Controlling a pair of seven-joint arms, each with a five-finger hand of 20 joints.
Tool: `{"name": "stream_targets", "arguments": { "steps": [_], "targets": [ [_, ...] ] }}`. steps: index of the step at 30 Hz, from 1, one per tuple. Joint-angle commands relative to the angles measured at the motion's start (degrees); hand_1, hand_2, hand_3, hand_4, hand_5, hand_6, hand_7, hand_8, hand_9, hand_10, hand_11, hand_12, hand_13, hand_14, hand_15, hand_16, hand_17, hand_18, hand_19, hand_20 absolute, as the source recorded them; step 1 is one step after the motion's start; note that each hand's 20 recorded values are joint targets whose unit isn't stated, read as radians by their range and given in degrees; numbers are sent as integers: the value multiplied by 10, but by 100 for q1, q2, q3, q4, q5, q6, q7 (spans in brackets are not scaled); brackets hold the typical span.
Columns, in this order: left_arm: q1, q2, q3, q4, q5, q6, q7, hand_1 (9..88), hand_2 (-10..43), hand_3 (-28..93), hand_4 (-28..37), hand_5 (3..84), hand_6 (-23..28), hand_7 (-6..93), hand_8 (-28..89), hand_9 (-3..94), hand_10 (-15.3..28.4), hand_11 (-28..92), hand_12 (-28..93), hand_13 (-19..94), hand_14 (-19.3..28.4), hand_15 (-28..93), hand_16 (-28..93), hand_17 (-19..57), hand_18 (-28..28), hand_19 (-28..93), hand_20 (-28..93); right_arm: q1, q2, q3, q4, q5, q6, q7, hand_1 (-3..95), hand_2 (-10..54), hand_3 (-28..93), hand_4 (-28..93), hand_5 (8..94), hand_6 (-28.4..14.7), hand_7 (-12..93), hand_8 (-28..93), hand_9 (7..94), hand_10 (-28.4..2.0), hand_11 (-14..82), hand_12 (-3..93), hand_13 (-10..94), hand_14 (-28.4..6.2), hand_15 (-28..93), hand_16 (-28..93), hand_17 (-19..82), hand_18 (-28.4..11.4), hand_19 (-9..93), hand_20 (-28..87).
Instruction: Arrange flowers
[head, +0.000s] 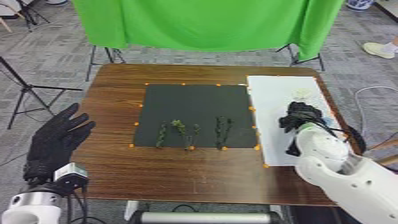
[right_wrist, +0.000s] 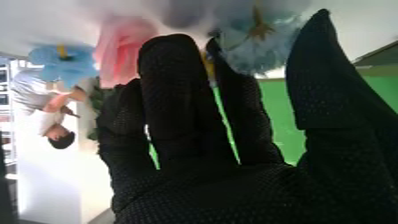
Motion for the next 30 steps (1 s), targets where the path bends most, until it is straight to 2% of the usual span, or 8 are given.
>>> {"name": "stream_targets", "arguments": {
  "steps": [1,4,5,7,12,17,25,30],
  "targets": [
    [47,6,32,30,-3,-30,-19,244,59,812,-213,371,96,142,-101,341,195,256,92,248,262,482,-89,-110,232,556,-15,210,-60,-442,126,-184,99,108,324,-82,900,-271,598,-58,263,-166,600,-188,292,138,601,-148,791,88,292,-247,932,411],
    [37,-3,31,35,1,-32,-25,244,59,812,-213,371,96,142,-100,341,195,256,92,248,262,482,-89,-110,232,556,-15,286,-39,-582,167,-305,213,136,359,-81,888,-276,647,-42,273,-151,661,-166,312,143,629,-134,782,98,304,-245,932,402],
    [44,-5,30,31,-3,-32,-16,244,59,812,-213,371,96,142,-100,341,195,256,92,248,262,482,-89,-110,232,556,-14,342,3,-682,179,-346,345,149,387,-90,866,-281,662,-39,291,-79,688,-159,315,148,641,-127,775,108,311,-243,932,402],
    [69,-11,23,29,-2,-29,-9,243,59,813,-214,371,96,142,-101,341,195,256,92,248,262,482,-90,-110,233,557,-14,398,48,-787,195,-440,522,184,427,-94,836,-282,687,-35,323,-49,727,-144,321,167,660,-119,772,117,325,-241,932,410],
    [123,-27,-3,10,-16,-7,3,244,59,812,-214,371,96,142,-101,341,195,257,92,248,262,482,-90,-110,232,557,-14,542,143,-976,206,-627,853,229,517,-95,813,-282,766,-10,334,-25,851,-111,222,296,728,-96,752,142,371,-240,932,450],
    [176,-38,-65,-17,-12,-3,-2,244,59,811,-214,371,96,142,-101,341,196,257,92,248,262,482,-90,-110,232,556,-14,686,116,-1039,150,-737,1078,222,543,-95,809,-283,798,-11,302,-2,890,-82,183,345,763,-79,739,152,392,-243,932,477],
    [299,-47,-171,-49,-28,19,25,244,59,811,-213,371,96,142,-100,341,195,257,92,248,262,482,-89,-110,232,557,-14,988,-233,-1032,-74,-856,1339,-17,548,-95,812,-283,814,-11,286,15,908,-86,183,348,783,-77,732,162,408,-248,932,499],
    [428,-62,-252,-72,-51,44,67,244,59,811,-213,372,96,141,-101,341,196,257,92,248,262,480,-90,-110,232,556,-14,1497,-825,-1316,-95,-687,1306,-272,546,-95,817,-283,817,-11,281,23,911,-92,196,343,788,-76,732,165,412,-249,932,505]
  ]
}}
